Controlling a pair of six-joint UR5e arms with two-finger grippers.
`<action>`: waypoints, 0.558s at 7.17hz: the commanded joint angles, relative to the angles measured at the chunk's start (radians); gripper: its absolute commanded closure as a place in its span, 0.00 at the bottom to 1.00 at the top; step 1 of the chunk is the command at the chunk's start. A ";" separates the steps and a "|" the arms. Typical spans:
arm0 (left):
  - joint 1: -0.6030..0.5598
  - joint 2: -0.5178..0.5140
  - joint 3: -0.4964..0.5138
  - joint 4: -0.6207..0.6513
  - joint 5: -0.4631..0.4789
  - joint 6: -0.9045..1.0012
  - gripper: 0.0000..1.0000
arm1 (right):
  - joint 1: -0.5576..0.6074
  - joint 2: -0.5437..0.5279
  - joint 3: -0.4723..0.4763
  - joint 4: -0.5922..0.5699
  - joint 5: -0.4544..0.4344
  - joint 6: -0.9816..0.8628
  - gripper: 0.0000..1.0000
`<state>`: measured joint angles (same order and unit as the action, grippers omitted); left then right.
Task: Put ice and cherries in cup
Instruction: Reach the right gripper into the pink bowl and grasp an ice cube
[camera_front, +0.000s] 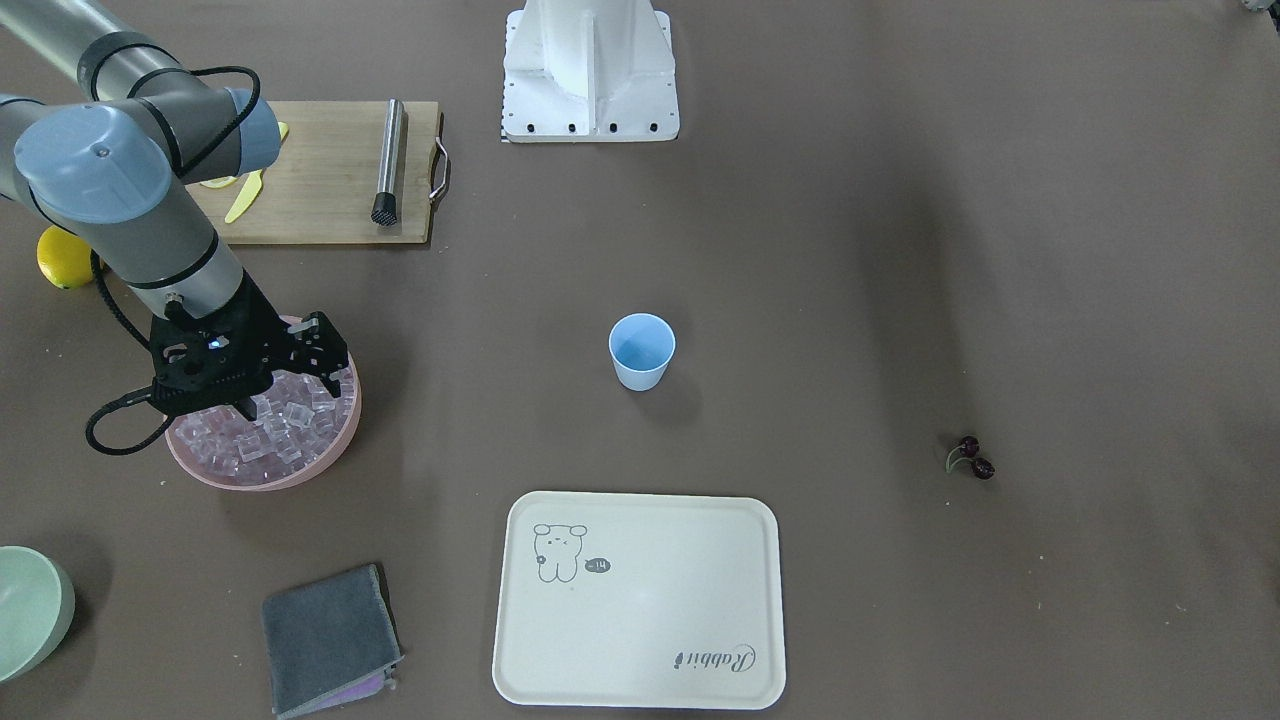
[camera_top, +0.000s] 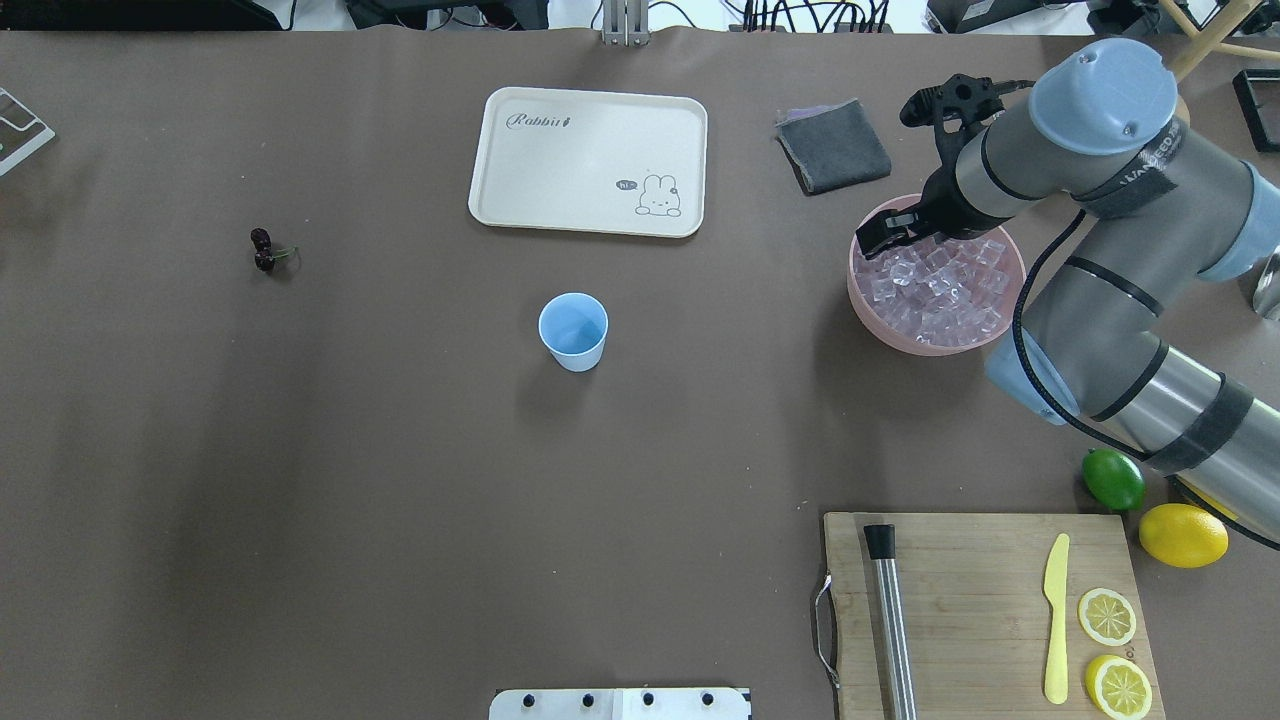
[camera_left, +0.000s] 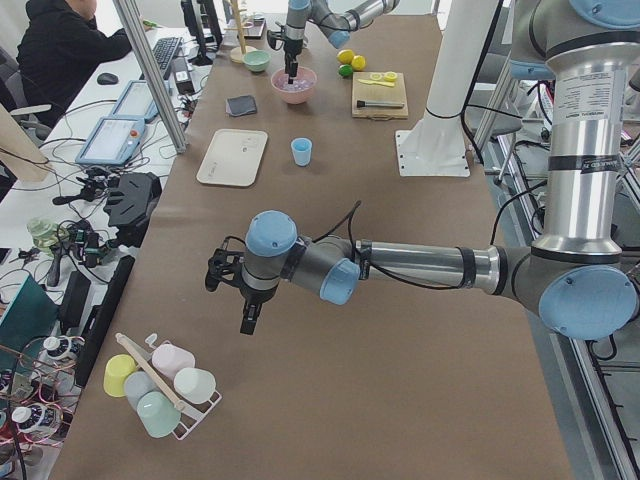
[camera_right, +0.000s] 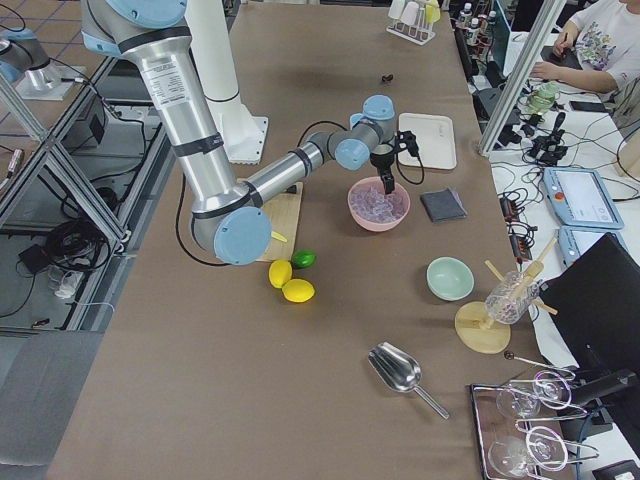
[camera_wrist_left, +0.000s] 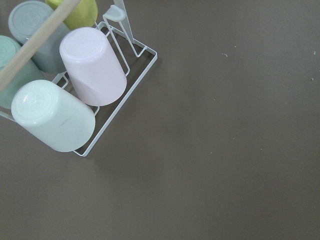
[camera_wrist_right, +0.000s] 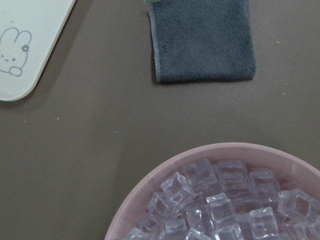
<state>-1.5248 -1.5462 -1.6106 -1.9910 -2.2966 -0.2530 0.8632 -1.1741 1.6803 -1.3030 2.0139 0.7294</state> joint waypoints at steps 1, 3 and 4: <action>0.000 0.000 0.079 -0.105 0.002 -0.002 0.02 | -0.006 -0.001 -0.014 0.001 -0.004 0.014 0.12; 0.000 -0.005 0.083 -0.112 0.000 -0.003 0.02 | -0.010 -0.009 -0.014 0.001 0.000 0.027 0.12; 0.000 -0.027 0.069 -0.104 -0.003 -0.069 0.02 | -0.013 -0.009 -0.016 0.001 0.002 0.028 0.12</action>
<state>-1.5248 -1.5548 -1.5329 -2.0977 -2.2966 -0.2703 0.8537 -1.1804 1.6658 -1.3024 2.0138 0.7549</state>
